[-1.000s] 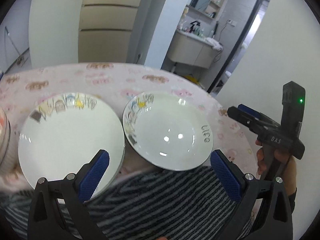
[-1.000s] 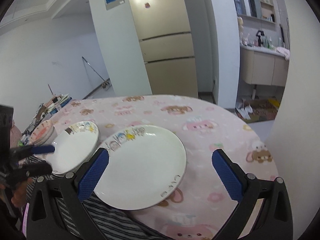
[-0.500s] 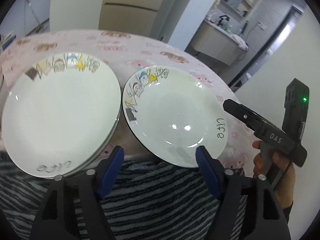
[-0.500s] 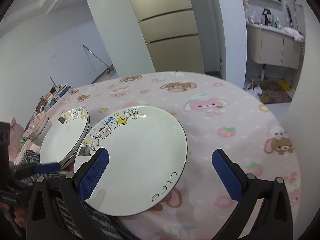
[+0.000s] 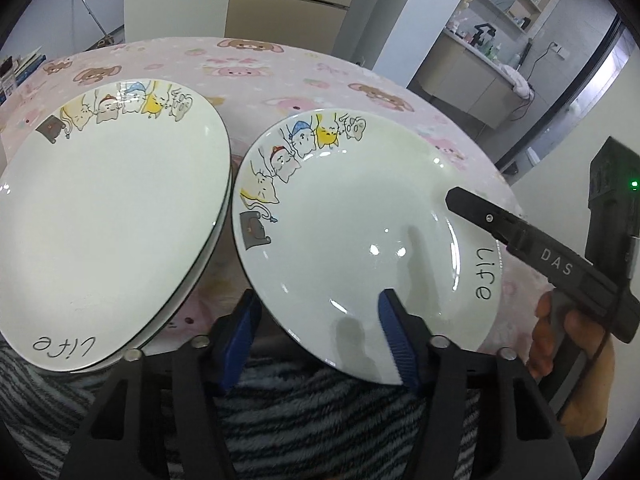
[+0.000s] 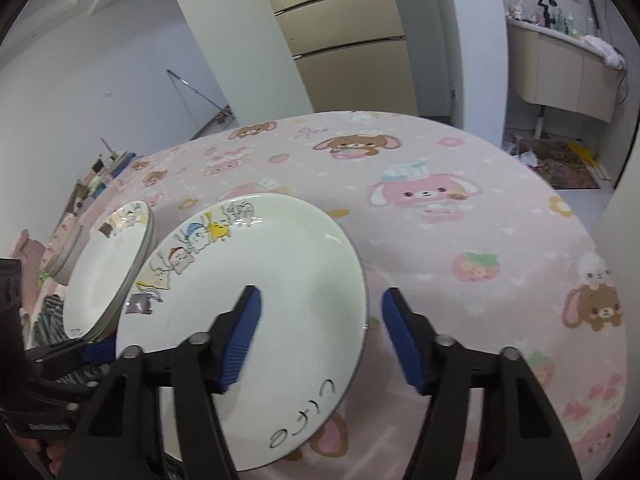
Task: Organize plates and bowls
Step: 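Close both grippers on the deep plate rim and lift it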
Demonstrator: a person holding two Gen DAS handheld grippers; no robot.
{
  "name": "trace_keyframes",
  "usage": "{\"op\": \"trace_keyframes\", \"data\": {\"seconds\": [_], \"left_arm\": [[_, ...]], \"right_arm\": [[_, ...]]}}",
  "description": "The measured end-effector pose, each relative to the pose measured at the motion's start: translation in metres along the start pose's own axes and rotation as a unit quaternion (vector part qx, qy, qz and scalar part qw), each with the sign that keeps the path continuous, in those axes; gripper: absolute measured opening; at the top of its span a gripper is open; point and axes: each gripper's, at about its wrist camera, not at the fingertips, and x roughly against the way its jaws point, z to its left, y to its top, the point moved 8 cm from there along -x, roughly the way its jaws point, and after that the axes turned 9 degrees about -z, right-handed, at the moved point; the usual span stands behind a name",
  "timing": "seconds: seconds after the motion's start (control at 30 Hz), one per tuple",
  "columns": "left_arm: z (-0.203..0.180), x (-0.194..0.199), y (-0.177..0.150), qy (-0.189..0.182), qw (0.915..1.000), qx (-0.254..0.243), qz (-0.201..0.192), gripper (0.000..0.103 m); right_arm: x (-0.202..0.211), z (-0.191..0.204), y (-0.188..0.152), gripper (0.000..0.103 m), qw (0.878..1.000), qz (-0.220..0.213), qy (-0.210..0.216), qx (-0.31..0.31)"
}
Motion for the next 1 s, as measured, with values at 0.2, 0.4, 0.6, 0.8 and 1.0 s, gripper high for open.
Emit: {"op": "trace_keyframes", "data": {"seconds": [0.2, 0.4, 0.6, 0.8, 1.0], "left_arm": [[-0.001, -0.004, 0.003, 0.024, 0.9997, 0.006, -0.003, 0.051], [-0.002, -0.007, 0.004, 0.043, 0.9987, 0.014, -0.022, 0.051], [0.001, -0.006, 0.005, 0.057, 0.9972, 0.033, -0.037, 0.046], [0.01, -0.002, 0.007, 0.061, 0.995, 0.06, -0.051, 0.032], [0.002, 0.011, 0.012, 0.036, 0.9954, 0.045, -0.077, 0.029]], "right_arm": [[-0.007, -0.009, -0.001, 0.028, 1.0, 0.003, -0.01, -0.003], [-0.017, -0.008, -0.005, 0.027, 1.0, 0.011, -0.015, 0.009], [-0.017, -0.009, -0.006, 0.027, 1.0, 0.006, -0.009, 0.001], [-0.009, -0.016, -0.005, 0.015, 0.999, -0.013, 0.003, -0.03], [0.014, -0.014, 0.002, 0.013, 0.999, -0.045, -0.021, -0.009]]}}
